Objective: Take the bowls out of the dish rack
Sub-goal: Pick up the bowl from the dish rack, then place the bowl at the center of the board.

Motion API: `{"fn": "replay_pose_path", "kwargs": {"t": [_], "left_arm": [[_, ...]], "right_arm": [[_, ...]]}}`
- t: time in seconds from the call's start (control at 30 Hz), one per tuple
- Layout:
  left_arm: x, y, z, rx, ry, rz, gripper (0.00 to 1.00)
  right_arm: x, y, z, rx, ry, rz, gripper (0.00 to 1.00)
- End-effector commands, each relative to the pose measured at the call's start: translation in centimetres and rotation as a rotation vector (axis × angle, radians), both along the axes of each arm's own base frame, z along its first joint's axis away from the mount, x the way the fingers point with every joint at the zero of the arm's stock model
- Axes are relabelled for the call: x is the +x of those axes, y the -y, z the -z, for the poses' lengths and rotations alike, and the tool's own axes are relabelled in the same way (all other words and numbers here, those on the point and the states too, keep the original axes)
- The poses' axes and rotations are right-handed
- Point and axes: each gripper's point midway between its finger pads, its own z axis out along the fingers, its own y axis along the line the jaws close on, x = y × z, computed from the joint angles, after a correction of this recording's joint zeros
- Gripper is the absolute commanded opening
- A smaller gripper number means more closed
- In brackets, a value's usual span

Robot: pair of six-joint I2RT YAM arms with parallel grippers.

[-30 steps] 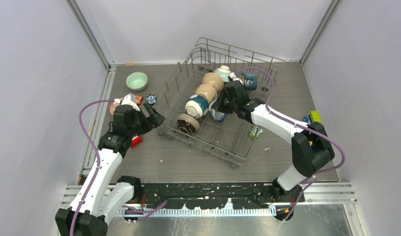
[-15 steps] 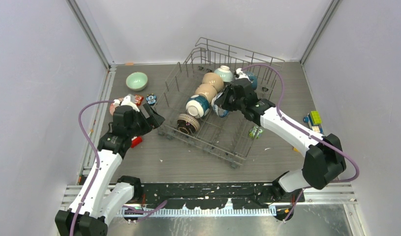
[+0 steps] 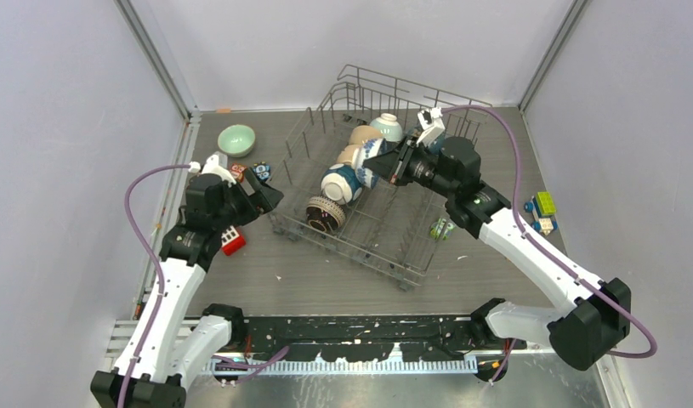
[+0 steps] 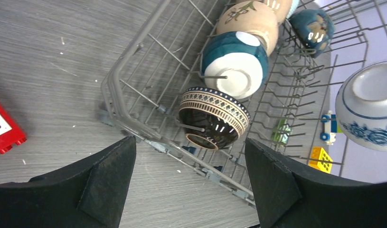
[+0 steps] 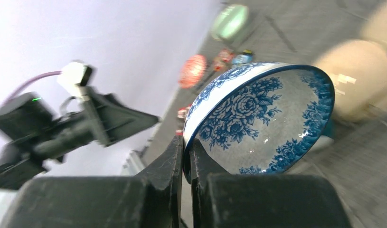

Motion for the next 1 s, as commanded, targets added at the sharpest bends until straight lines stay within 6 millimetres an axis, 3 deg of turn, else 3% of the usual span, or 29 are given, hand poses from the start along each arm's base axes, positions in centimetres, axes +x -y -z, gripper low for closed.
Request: {"fn": "replay_pose_path", "kwargs": {"t": [0.0,0.1,0.2,0.27,0.33,0.53,0.73,0.97], "left_arm": [[-0.4,1.3,-3.2,-0.056,0.069,0.064,0.86],[-0.6,2.2,-4.8,-0.100,0.110,0.108,0.86],[-1.0,3.9,-7.6,-0.165,0.220,0.208,0.91],[-1.3,4.5,-9.5,-0.227,0.304,0.227,0.99],[-1.6,4.5,-10.6,-0.267,0.376,0.218,1.00],[-2.6,5.5,-12.6,-0.305,0.395,0.294,1.00],[-2.8,4.4,-16.5,-0.314,0.490,0.227,1.00],[-0.5,5.1,-18.6,-0.519,0.569,0.199,1.00]], "right_arm": [[-4.3,-2.4,-8.3,0.271,0.223,-0.266,0.01],[-6.6,-3.1,-11.0,0.405,0.270,-0.402,0.01],[-8.9,-3.5,-13.1,0.547,0.291,-0.540,0.01],[-10.3,-3.9,-13.9,0.589,0.315,-0.618,0.01],[-11.6,-4.7,-13.8,0.553,0.350,-0.660,0.01],[-14.7,-7.3,-9.1,0.083,0.431,-0.629,0.01],[-16.6,-5.8,-7.6,-0.087,0.466,-0.597,0.01],[-19.2,-4.0,-3.2,-0.410,0.549,-0.569,0.01]]}}
